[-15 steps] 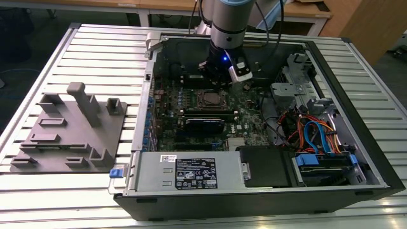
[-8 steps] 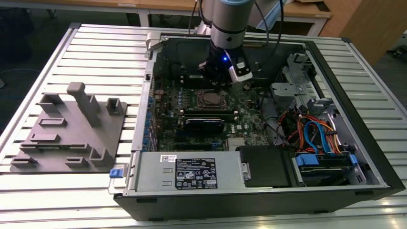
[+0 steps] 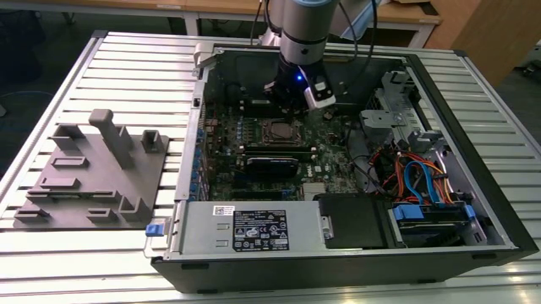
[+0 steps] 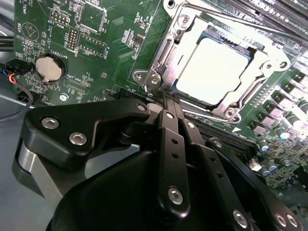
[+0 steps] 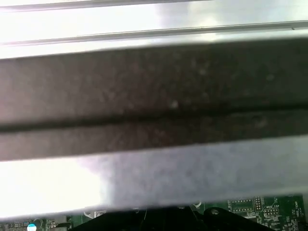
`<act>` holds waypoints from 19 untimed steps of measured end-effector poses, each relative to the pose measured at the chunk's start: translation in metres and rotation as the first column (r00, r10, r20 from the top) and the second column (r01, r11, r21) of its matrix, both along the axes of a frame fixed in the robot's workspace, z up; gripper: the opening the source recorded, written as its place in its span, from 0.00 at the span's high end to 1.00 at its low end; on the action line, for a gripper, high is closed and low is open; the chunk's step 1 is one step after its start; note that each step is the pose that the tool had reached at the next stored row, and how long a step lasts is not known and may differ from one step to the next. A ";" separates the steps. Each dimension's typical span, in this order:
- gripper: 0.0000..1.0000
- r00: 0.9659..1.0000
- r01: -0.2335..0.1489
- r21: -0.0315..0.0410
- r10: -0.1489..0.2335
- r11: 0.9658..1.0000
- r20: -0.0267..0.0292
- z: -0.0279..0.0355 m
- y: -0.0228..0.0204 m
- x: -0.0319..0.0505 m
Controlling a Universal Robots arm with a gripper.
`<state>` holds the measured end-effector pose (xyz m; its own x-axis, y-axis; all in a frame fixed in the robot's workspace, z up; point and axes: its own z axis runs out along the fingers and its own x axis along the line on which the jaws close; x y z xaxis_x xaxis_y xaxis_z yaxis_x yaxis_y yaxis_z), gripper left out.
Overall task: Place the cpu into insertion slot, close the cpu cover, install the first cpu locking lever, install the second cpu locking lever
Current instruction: 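Install the first cpu locking lever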
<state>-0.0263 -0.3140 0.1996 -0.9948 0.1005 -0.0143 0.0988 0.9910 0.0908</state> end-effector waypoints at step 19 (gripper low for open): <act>0.89 1.000 0.000 -0.019 0.000 1.000 0.000 0.0030 0.0000 -0.0004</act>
<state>-0.0267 -0.3140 0.2026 -0.9948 0.1002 -0.0160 0.0988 0.9925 0.0717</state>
